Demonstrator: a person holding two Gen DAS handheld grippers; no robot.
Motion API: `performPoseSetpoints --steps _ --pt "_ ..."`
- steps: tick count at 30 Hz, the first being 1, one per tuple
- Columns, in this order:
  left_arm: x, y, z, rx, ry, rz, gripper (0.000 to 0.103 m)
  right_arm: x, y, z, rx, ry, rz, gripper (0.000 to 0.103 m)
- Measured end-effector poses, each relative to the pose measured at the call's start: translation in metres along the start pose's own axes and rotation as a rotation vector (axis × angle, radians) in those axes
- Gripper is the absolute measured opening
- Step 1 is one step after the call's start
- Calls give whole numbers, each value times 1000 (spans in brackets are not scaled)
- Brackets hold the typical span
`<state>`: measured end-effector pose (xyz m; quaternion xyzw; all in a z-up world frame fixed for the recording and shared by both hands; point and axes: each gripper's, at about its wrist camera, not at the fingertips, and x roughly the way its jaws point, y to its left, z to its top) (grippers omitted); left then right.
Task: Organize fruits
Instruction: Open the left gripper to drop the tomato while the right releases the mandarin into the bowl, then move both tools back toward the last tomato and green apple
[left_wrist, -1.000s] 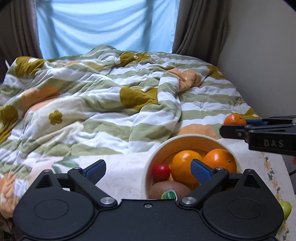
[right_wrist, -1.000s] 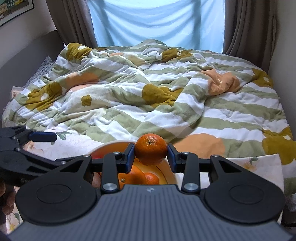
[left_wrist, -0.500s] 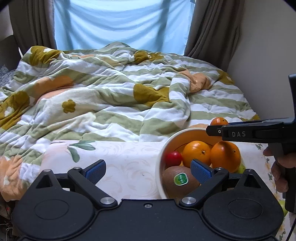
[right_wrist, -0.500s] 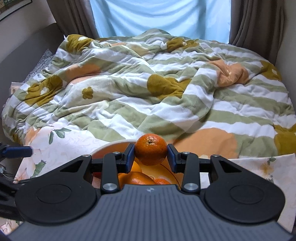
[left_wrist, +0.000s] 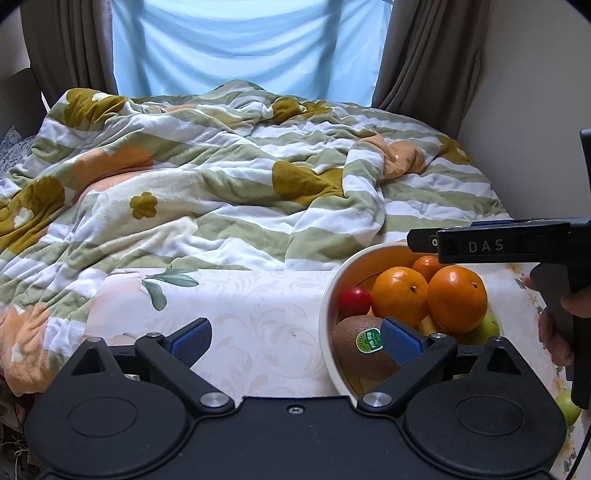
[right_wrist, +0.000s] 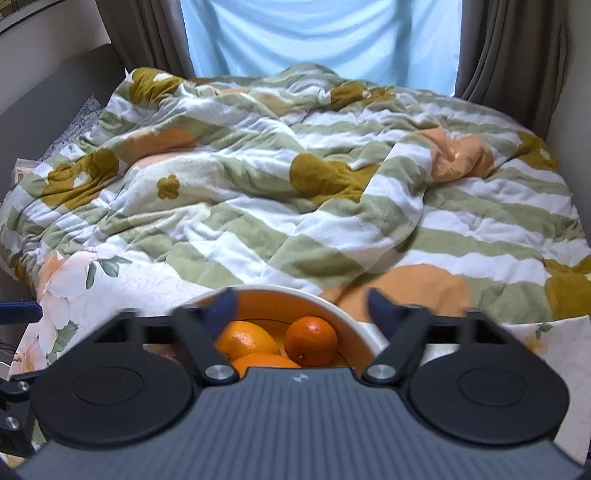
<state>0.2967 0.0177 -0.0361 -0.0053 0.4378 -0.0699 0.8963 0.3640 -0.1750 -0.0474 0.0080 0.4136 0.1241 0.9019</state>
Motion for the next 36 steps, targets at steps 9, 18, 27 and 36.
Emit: performPoseSetpoints --steps 9,18,27,36 --pt "-23 -7 0 8 -47 3 100 -30 1 4 7 -42 -5 103" --pt "-66 -25 -9 17 -129 30 100 -90 -4 -5 20 -100 -10 103" --pt "-122 -47 -33 16 -207 74 100 -170 -7 -32 10 -152 -24 103" --pt "-166 -77 -75 16 -254 100 101 -252 -14 -79 12 -220 -43 103"
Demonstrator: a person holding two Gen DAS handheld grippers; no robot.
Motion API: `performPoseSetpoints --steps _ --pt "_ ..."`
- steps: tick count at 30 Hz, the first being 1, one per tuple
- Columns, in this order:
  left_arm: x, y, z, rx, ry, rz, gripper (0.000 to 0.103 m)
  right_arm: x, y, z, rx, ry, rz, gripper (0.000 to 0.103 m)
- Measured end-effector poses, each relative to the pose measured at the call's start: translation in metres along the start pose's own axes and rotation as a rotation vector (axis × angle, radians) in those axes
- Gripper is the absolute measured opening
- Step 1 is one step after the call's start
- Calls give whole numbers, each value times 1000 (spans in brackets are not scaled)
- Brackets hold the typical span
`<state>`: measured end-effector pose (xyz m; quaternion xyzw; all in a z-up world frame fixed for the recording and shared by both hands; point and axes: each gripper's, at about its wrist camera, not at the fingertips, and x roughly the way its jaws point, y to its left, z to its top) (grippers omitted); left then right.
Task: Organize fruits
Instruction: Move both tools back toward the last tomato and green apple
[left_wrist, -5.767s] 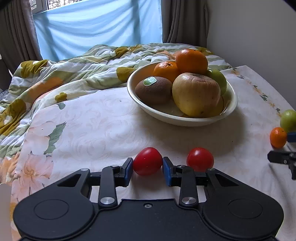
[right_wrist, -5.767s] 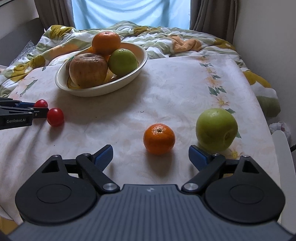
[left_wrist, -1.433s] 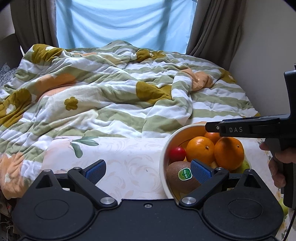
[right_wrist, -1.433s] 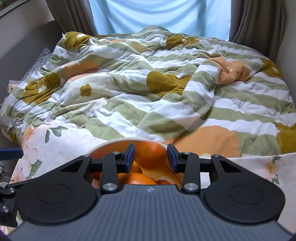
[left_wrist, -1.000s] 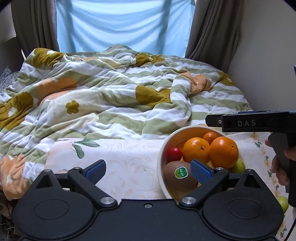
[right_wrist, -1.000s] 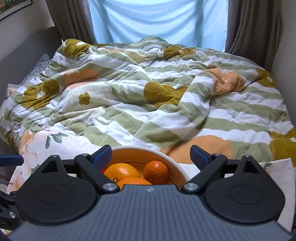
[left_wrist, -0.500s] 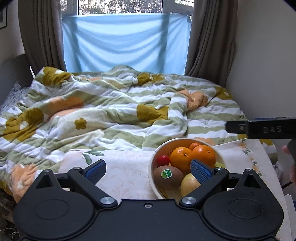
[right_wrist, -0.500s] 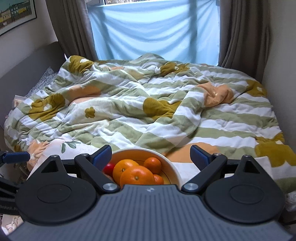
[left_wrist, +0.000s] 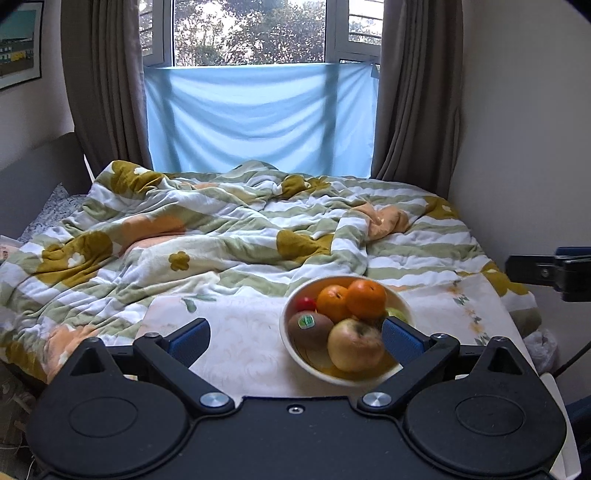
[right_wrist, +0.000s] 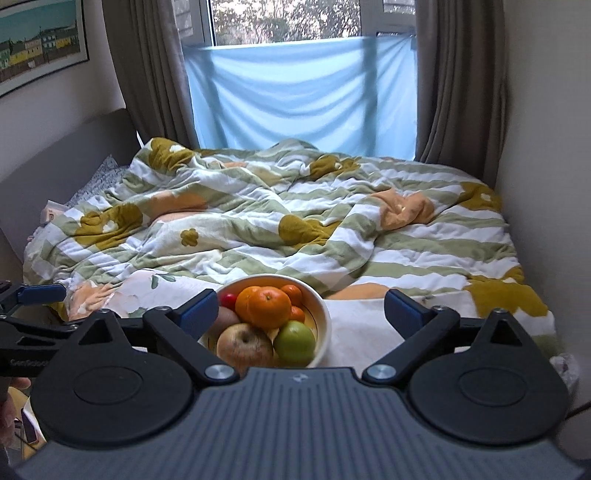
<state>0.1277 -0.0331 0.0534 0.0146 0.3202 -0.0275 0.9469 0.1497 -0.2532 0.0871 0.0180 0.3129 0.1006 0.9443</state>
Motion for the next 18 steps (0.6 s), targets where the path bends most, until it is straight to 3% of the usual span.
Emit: performPoseSetpoints --steps 7,18 --pt "-12 -23 -30 34 18 22 103 -37 -17 -37 -16 7 -44 103" --pt "44 -33 -82 87 101 13 103 -15 -55 -109 5 89 -92 103"
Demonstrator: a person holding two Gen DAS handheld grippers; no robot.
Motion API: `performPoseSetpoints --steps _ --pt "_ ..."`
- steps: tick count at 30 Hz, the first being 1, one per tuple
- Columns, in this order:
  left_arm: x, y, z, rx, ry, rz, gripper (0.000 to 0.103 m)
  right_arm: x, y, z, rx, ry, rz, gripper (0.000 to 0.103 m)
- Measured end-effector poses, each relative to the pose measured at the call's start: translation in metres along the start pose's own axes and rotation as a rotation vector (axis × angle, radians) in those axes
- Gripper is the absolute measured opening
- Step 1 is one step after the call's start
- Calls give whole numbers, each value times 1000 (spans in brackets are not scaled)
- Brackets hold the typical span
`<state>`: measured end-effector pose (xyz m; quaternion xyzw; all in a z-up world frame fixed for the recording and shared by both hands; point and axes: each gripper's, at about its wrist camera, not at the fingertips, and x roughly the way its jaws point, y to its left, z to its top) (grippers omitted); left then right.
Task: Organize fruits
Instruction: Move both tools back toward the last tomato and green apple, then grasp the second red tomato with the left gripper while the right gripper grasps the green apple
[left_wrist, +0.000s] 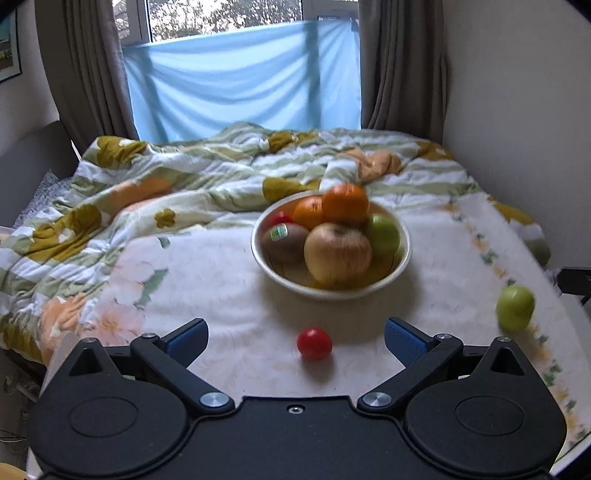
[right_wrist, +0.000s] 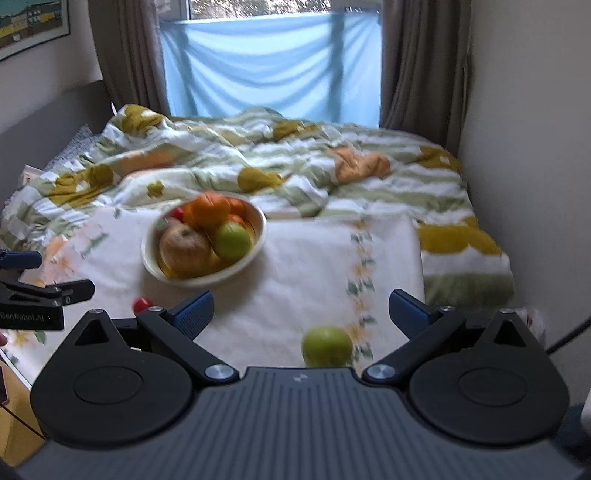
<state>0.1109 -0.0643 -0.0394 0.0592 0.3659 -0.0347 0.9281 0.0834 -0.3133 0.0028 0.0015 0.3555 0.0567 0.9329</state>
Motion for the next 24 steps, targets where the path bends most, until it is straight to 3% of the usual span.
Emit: performPoseSetpoints --steps 5,15,18,22,24 --pt "35 1 -15 15 10 -18 98 29 -12 -31 3 13 -1 103" --pt "78 -4 -24 75 74 -71 60 76 -25 -64 6 65 -2 103" --pt "82 -5 -24 83 82 -81 57 81 -25 -67 12 72 1 103" --pt "87 -5 -24 85 99 -96 38 86 -25 -68 16 86 6 103" --pt "86 -6 -24 90 101 -103 37 87 -25 -67 18 91 5 103"
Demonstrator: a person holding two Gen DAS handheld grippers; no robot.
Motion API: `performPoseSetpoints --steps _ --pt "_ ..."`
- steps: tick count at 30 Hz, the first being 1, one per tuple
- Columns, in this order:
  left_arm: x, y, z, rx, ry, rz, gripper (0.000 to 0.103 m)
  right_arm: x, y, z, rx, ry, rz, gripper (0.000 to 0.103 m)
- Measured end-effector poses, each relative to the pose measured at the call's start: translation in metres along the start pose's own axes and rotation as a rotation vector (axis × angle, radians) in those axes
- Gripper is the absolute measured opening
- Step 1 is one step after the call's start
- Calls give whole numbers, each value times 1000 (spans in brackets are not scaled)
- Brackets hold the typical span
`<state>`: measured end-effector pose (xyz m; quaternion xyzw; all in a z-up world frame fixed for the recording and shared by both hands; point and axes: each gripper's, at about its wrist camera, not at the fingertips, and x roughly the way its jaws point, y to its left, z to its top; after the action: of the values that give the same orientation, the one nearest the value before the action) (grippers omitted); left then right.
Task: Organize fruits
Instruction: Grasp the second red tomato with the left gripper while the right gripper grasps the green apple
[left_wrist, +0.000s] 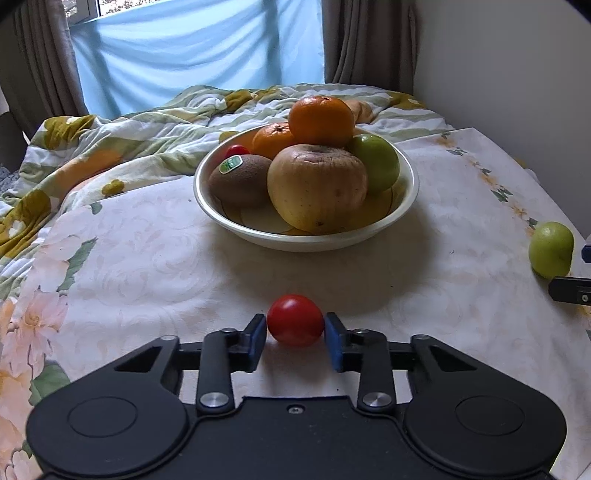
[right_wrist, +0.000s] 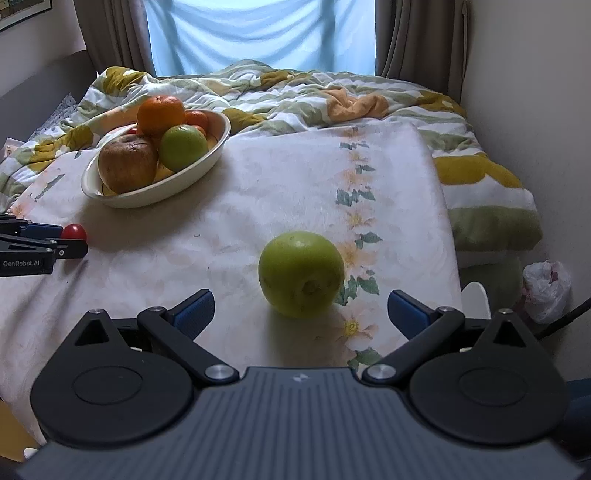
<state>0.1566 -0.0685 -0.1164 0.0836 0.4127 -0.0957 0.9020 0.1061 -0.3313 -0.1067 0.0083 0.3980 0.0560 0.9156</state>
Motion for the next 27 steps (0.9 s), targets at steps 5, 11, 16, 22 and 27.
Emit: performPoseSetpoints --steps 5,11,16,22,27 --pt "-3 0 -2 11 6 -5 37 1 -1 1 1 1 1 103" --pt "-10 0 -9 -11 18 -14 37 3 0 2 0 1 6 103" --pt "-14 -1 -13 -28 19 -17 37 6 2 7 -12 -11 1 103" --pt "-20 0 -18 -62 17 -11 37 13 3 14 -3 -9 21 103" --pt "-24 0 -21 -81 14 -6 37 24 3 16 0 24 31 85"
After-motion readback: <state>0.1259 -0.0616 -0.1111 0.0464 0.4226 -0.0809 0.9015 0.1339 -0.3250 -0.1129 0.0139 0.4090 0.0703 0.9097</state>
